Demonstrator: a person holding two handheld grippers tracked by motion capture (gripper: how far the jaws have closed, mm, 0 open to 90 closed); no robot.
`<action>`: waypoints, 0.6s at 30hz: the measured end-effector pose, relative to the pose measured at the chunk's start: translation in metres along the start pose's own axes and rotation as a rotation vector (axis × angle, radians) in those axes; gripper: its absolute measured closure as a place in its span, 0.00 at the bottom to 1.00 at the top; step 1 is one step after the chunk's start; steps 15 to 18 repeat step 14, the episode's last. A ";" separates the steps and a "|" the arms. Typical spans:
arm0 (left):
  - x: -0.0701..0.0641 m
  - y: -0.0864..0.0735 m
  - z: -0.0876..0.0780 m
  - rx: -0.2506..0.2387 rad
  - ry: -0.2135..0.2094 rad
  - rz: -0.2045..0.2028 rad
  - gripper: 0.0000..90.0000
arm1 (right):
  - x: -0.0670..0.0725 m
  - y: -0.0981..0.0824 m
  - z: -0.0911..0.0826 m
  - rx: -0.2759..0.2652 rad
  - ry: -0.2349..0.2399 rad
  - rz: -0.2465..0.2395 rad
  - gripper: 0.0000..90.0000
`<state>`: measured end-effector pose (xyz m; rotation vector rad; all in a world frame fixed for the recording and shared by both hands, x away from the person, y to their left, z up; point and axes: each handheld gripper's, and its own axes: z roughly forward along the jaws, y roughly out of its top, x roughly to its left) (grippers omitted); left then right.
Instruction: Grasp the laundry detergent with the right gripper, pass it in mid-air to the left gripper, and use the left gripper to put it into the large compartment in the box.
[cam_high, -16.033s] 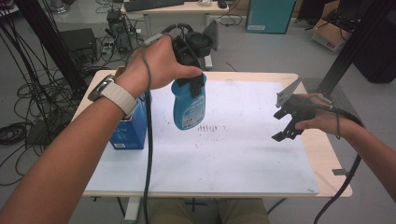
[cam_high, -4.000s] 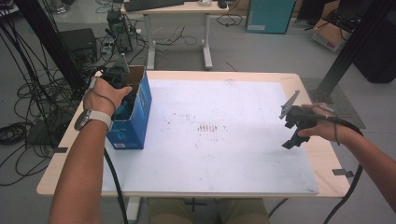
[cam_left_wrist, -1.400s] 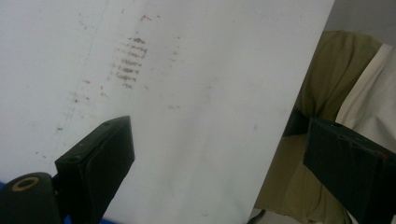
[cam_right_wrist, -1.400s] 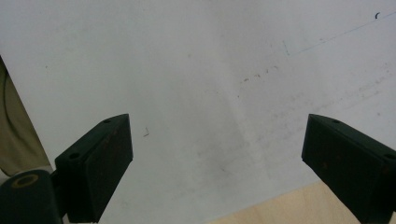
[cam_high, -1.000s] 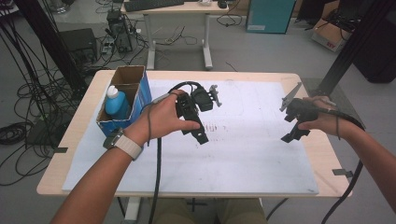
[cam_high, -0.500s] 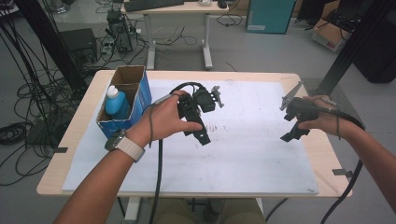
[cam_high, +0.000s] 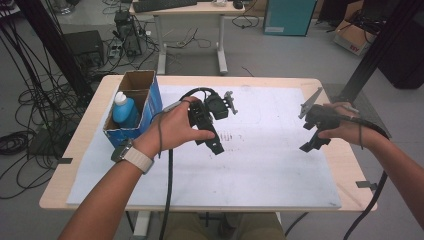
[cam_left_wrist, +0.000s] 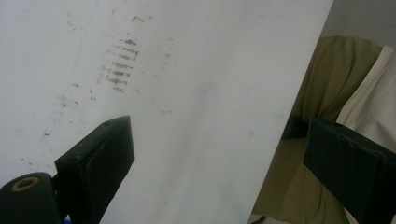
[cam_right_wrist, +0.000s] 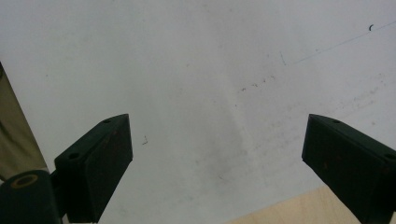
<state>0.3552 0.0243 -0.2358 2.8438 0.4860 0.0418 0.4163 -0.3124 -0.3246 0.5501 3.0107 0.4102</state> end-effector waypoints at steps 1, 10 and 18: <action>0.000 0.000 0.000 -0.001 0.000 0.000 0.10 | 0.000 0.000 0.000 -0.002 0.000 0.001 0.09; 0.001 0.000 0.001 0.000 -0.009 -0.006 0.10 | 0.000 0.000 0.000 -0.001 0.000 -0.004 0.09; 0.002 0.000 0.001 -0.003 -0.007 -0.002 0.10 | 0.000 -0.001 -0.001 -0.006 -0.004 -0.005 0.09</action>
